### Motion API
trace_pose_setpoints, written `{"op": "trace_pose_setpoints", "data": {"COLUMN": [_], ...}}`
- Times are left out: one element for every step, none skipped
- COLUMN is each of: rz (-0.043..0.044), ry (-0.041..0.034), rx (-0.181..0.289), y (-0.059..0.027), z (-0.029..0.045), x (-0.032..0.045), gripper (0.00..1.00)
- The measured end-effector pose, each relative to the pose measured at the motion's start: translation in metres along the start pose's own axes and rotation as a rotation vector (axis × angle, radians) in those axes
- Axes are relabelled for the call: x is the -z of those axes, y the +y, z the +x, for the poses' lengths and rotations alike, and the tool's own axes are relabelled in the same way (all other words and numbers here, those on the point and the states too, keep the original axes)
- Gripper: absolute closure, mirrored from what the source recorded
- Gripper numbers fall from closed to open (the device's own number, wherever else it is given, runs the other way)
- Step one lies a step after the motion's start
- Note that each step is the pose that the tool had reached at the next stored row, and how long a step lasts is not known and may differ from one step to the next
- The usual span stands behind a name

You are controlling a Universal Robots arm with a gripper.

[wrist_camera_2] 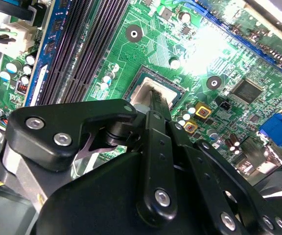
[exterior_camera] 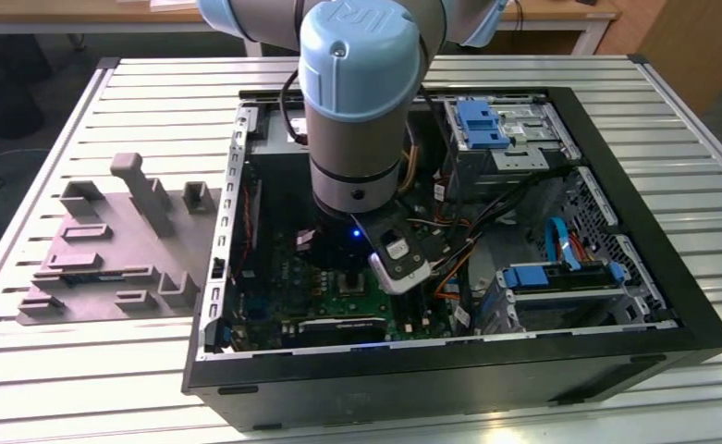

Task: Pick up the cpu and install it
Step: 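Close the cpu cover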

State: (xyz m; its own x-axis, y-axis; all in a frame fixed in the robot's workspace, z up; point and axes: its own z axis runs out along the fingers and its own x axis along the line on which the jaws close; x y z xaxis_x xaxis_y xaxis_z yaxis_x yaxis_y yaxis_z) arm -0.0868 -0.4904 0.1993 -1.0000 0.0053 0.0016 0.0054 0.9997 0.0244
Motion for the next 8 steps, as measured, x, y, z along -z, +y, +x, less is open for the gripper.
{"op": "trace_pose_setpoints", "data": {"rz": [0.0000, 0.0000, 0.0003, 0.0002, 0.0000, 0.0001, 0.0001, 0.0000], "ry": [0.0000, 0.0000, 0.0002, 0.0001, 0.0000, 0.0000, -0.0001, -0.0004], "rx": [0.000, 0.000, 0.000, 0.000, 0.000, 0.000, 0.000, 0.000], "y": [0.0000, 0.0000, 0.0000, 0.0000, 0.0001, 0.0002, 0.0003, 0.0004], "z": [0.0000, 0.0000, 0.0000, 0.0000, 0.0000, 0.0000, 0.0000, 0.0000], "x": [0.0000, 0.0002, 0.0010, 0.0024, 0.0046, 0.0080, 0.0114, 0.0150], "gripper": [0.89, 0.89, 0.89, 0.89, 0.89, 0.89, 0.89, 0.89]}}
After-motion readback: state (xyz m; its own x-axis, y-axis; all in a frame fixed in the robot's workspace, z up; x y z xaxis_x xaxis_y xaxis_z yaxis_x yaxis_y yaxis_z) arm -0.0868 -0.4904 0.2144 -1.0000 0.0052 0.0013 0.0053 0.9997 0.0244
